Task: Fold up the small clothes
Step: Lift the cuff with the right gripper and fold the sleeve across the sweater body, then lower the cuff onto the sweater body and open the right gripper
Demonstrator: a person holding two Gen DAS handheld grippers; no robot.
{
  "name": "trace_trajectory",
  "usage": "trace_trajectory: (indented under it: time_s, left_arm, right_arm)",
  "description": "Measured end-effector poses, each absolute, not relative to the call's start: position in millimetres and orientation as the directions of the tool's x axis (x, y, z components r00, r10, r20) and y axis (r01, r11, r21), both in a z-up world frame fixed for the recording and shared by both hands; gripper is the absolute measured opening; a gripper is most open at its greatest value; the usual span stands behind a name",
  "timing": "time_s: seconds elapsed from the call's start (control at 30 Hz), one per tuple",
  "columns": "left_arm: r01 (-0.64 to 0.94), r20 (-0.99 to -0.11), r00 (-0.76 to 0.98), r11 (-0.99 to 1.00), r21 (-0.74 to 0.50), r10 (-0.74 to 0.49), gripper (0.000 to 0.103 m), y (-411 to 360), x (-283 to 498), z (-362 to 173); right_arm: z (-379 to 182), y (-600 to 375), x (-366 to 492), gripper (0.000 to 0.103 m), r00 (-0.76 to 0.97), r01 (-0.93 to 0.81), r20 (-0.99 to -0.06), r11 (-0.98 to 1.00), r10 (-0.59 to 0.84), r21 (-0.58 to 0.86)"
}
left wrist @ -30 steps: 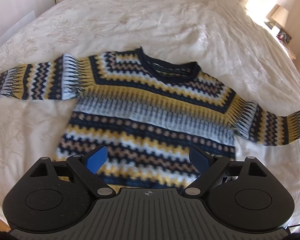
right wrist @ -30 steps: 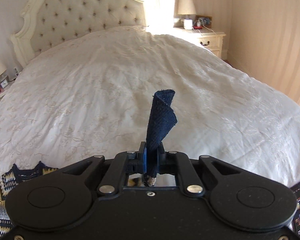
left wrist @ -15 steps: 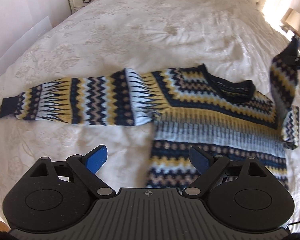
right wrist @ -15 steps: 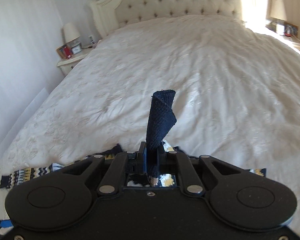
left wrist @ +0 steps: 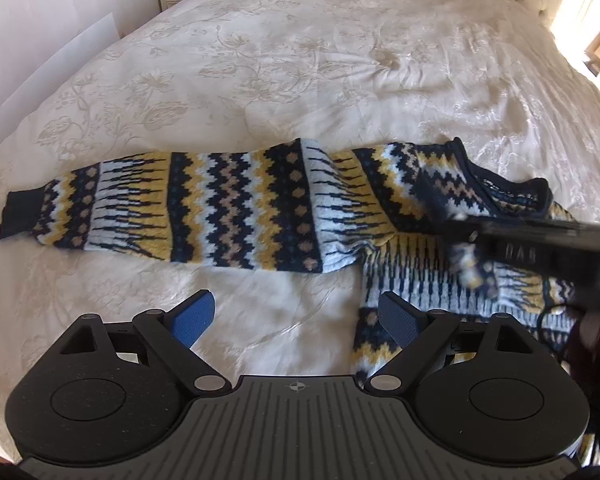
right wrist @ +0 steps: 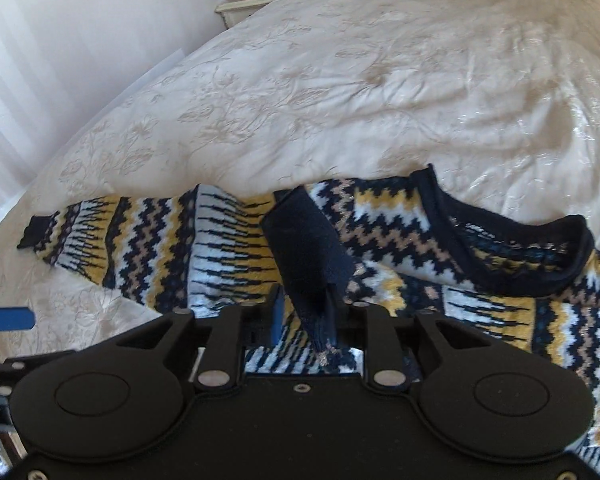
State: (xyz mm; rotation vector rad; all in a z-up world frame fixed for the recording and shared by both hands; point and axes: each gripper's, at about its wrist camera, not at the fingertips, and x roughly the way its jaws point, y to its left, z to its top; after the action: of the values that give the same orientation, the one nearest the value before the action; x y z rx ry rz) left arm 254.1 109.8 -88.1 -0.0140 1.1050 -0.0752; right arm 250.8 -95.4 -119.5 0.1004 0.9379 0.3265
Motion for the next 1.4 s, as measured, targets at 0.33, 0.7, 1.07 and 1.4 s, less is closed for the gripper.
trace_trajectory:
  time_s: [0.33,0.7,1.07,1.4]
  left_arm:
    - [0.145,-0.891,0.436,0.987,-0.066,-0.124,0.089,61.5,292.4,-109.4]
    - [0.293,-0.905,0.408,0.956,0.006,-0.119,0.089,-14.1,321.9,-154.9]
    - [0.243,-0.957,0.291,0.968,0.059,-0.015,0.099,13.6,333.2,-213.2]
    - [0.243,-0.955,0.297,0.967,0.080,0.004,0.103,12.0,342.4,-220.2]
  right_arm:
    - [-135.8,-162.4,221.7,0.061,0.553,-0.046,-0.797,0.964,0.244,0.263]
    - [-147.2,-270.7,187.5,0.063,0.565,0.261,-0.823,0.935,0.053,0.240]
    - [-171.9,-380.0,193.2,0.063,0.515,0.497,-0.850,0.846,-0.109,0.192]
    - [-208.3,-404.7,222.4,0.061,0.424,0.560,-0.901,0.808,-0.091,0.182]
